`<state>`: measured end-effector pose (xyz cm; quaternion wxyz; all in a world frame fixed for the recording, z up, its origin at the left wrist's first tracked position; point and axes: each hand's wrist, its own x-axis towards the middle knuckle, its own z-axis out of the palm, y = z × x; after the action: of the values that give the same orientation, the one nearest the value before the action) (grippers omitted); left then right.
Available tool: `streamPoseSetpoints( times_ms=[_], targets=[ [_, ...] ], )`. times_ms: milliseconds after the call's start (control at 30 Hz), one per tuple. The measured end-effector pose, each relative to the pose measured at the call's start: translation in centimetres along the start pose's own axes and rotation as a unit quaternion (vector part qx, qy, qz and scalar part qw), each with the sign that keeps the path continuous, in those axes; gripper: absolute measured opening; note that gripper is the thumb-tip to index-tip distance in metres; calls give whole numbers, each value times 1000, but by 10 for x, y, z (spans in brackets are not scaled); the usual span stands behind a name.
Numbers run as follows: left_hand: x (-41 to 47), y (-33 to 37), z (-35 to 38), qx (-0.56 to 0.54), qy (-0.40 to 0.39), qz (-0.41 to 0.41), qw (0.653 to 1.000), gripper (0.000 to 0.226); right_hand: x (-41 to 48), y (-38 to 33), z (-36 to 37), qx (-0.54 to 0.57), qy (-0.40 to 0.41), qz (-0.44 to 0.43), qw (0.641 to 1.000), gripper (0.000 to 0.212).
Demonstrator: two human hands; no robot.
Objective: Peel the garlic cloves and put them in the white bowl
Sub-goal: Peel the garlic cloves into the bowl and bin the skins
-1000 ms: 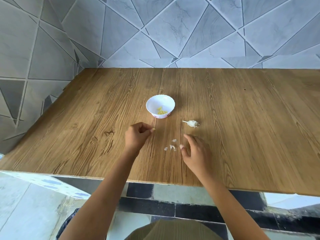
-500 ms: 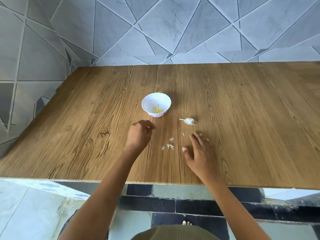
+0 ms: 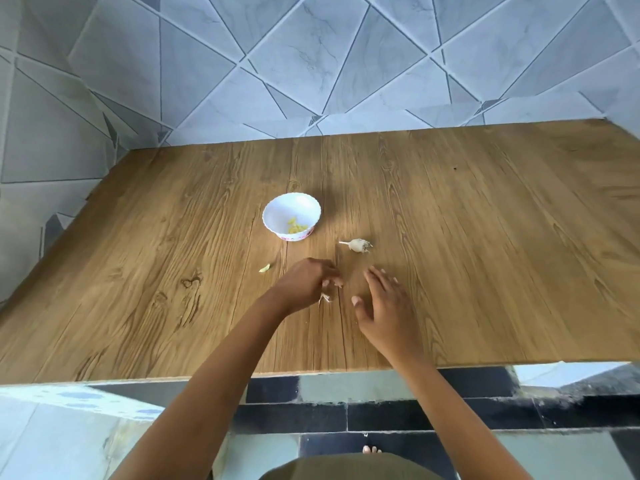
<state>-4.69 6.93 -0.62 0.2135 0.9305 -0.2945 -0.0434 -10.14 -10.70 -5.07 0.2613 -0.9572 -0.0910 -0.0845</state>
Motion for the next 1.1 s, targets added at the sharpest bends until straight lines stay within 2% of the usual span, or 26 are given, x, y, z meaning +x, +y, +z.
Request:
streamPoseSetpoints(
  times_ms=[200,300,433,500,600,667,700,733,800,867,900,967,1100],
  targets=[
    [-38,-2,-8,-9,-9,29,999,42,0,0,1,-3,2,2,1000,54],
    [-46,2,-9,-6,-21,39,999,35,-1,1,2,-4,0,4,1000,54],
    [-51,0,-3,26,0,58,998,22,-1,1,1,25,-1,6,1000,53],
    [-54,-1,-1,31,11,55,998,15,-1,1,0,74,7,11,997,50],
    [-49,4,-3,40,11,30,999,12,-2,-3,-7,239,1,47,970,41],
    [-41,6,-6,41,11,-1,999,12,0,-11,-17,387,-19,99,917,31],
    [-36,5,-7,22,19,-22,999,13,2,-17,-23,469,-21,135,872,27],
    [-32,4,-9,-19,35,-53,998,14,5,-22,-26,549,-25,181,816,26],
    [-24,5,-16,-146,77,-116,980,14,14,-30,-32,681,-51,276,676,29],
    [-15,16,-25,-237,96,-125,958,11,21,-38,-36,751,-73,353,554,32],
    [-11,24,-29,-244,90,-107,960,12,23,-41,-37,768,-82,380,510,32],
    [-5,41,-30,-194,66,-54,977,18,26,-48,-39,782,-89,409,462,34],
    [-4,50,-16,-75,50,-5,996,28,28,-53,-40,800,-73,430,412,30]
  ],
)
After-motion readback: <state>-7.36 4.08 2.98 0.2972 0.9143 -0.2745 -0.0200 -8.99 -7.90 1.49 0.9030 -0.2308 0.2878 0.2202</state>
